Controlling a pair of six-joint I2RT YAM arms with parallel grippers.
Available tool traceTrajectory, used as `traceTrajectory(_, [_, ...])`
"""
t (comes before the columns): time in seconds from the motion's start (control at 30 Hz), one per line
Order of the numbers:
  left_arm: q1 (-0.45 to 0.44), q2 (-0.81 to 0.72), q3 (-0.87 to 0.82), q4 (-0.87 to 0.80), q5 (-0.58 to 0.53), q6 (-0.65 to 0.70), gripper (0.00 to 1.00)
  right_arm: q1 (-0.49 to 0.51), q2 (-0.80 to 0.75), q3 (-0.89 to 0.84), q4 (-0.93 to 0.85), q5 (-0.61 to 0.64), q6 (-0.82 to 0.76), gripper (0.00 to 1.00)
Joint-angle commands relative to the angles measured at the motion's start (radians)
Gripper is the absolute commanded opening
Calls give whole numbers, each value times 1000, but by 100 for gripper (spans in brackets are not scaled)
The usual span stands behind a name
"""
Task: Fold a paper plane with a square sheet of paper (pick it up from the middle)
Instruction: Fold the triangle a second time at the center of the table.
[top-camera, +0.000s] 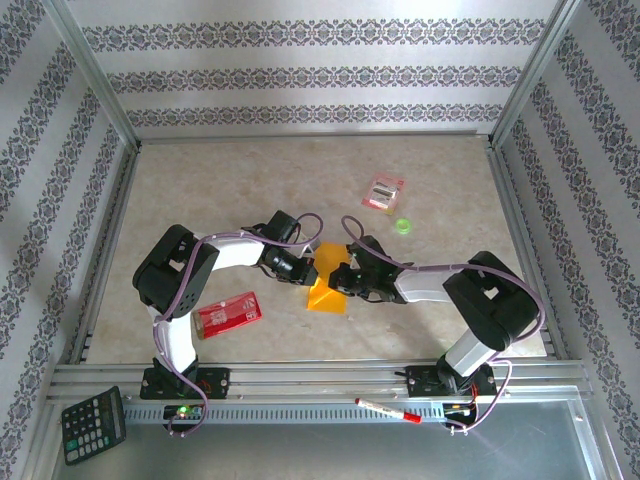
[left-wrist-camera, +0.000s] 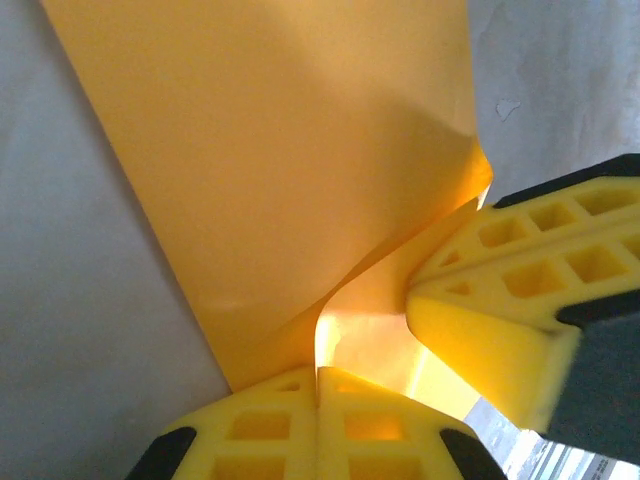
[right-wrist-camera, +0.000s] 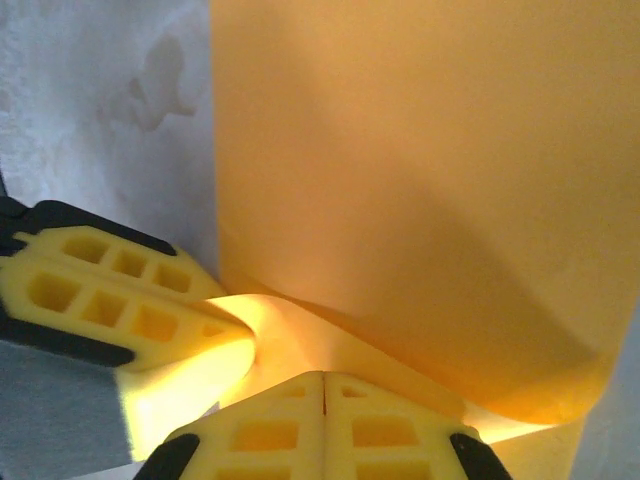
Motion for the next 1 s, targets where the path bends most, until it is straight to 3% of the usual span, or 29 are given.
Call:
traceTrajectory(0.0, [1, 39, -25, -80, -118, 6, 0, -23, 17, -37, -14, -18, -30, 0])
traceTrajectory(0.2, [3, 40, -25, -82, -119, 9, 0, -55, -73, -35, -67, -35, -59, 0])
traceTrajectory(0.37, [3, 43, -26, -83, -119, 9, 0, -23, -115, 9, -74, -53, -47, 0])
traceTrajectory(0.57, [3, 40, -25, -82, -120, 10, 0, 18, -58, 64, -63, -49, -44, 0])
traceTrajectory(0.97, [3, 37, -27, -85, -118, 12, 0, -21, 52, 37, -53, -60, -63, 0])
